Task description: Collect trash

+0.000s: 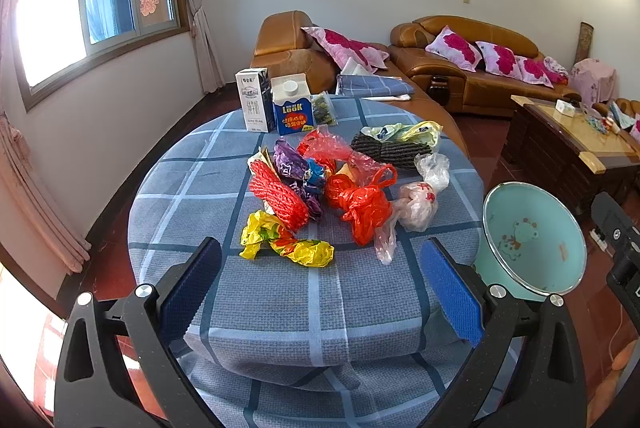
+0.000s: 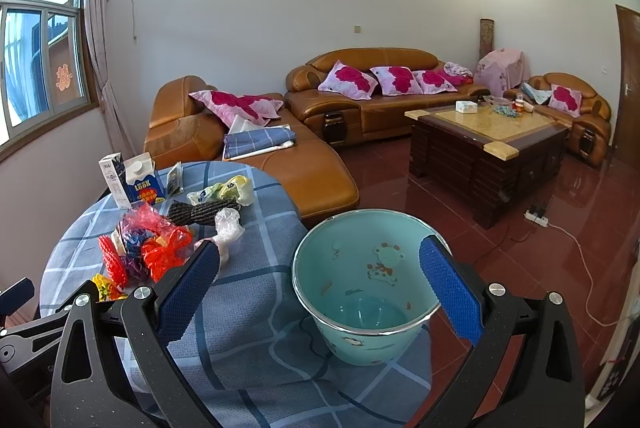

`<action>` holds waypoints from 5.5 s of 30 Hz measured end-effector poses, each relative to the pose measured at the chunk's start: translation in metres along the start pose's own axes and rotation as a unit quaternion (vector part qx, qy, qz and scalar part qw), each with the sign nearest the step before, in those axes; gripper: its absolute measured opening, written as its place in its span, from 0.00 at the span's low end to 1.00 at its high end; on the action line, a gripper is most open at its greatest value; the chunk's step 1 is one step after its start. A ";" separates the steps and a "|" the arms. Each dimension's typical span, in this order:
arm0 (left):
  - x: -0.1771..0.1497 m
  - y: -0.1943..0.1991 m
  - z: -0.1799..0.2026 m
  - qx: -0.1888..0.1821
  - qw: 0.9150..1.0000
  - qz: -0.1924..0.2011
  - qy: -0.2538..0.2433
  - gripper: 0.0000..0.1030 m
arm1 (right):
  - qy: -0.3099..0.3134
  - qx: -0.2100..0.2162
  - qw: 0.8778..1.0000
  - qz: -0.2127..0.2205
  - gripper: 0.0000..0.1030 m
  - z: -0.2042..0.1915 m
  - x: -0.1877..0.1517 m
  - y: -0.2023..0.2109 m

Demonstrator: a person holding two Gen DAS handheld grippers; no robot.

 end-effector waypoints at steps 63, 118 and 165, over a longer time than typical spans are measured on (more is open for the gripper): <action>-0.017 -0.110 -0.081 -0.055 0.997 -0.040 0.043 0.24 | -0.016 0.146 0.977 -0.152 0.11 -0.074 -0.021 -0.131; 0.069 -0.047 0.100 -0.096 0.992 0.037 -0.069 0.25 | -0.057 0.001 0.998 -0.030 0.11 0.086 0.027 -0.081; 0.068 -0.075 0.188 -0.114 0.985 0.017 -0.131 0.84 | -0.135 -0.073 0.988 -0.019 0.59 0.150 0.031 -0.098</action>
Point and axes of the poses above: each gripper's, at about its wrist camera, not at the fingertips, and y roughly against the way its jaws point, z to its right, x to its top, the point moved 3 cm from there along -y, roughly the way its jaws point, and after that the axes turned 12 degrees about -y, right-handed, at the moved point
